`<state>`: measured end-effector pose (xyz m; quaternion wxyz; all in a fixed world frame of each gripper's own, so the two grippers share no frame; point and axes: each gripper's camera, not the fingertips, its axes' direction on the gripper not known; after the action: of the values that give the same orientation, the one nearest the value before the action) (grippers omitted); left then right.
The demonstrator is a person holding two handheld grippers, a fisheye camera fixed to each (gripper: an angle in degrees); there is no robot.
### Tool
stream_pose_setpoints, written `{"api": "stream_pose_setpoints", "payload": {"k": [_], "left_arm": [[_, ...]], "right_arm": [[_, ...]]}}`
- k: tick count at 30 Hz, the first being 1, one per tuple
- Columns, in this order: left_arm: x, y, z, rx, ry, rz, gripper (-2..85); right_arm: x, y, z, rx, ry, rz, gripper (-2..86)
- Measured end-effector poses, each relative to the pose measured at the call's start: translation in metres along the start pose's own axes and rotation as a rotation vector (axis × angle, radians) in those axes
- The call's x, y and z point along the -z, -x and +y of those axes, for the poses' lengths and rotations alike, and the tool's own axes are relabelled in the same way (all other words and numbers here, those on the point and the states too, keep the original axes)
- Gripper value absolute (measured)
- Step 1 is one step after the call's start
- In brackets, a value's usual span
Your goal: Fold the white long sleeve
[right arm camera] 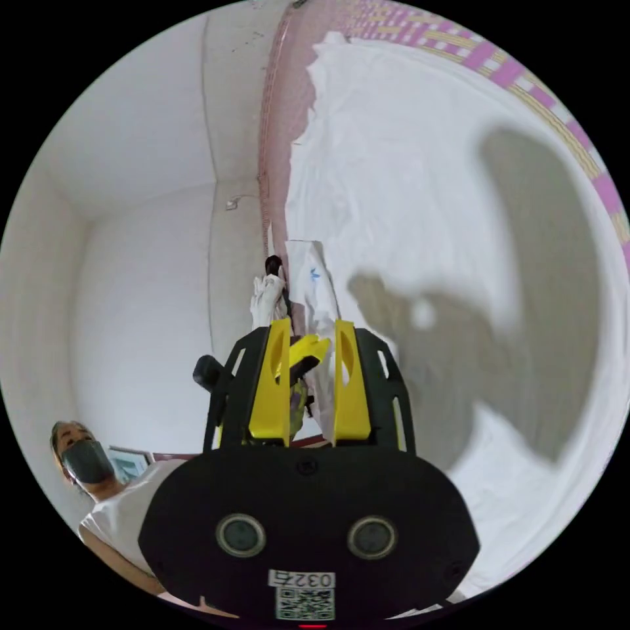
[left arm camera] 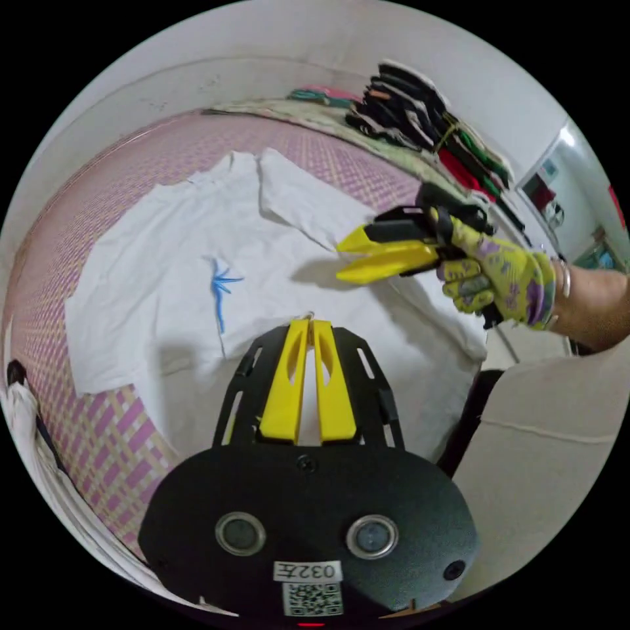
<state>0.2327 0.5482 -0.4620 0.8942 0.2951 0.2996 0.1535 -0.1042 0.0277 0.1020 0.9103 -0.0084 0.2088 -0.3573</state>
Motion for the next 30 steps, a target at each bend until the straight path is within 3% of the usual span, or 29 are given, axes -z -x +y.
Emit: {"api": "stream_pose_setpoints", "payload": {"k": [4,9,14,17,23,30], "left_arm": [[-0.004,-0.038,0.004,-0.068,-0.006,-0.168,-1.3],[0.014,-0.052,0.023,-0.068,-0.018,-0.178,1.0],[0.051,-0.003,0.089,0.251,-0.062,-0.003,1.0],[0.067,0.028,0.138,0.448,-0.086,0.028,1.3],[0.089,0.055,0.208,0.664,-0.086,0.051,3.8],[0.085,0.050,0.233,0.713,-0.051,0.064,4.2]], "right_arm": [[-0.014,0.002,-0.003,0.044,0.022,0.059,10.1],[-0.061,0.070,-0.011,0.354,0.129,0.328,10.1],[-0.156,0.139,0.027,0.798,0.293,0.732,10.5],[-0.197,0.139,0.054,0.920,0.331,0.880,10.3],[-0.214,0.129,0.090,1.011,0.316,1.019,10.2],[-0.207,0.112,0.074,0.930,0.332,1.040,7.6]]}}
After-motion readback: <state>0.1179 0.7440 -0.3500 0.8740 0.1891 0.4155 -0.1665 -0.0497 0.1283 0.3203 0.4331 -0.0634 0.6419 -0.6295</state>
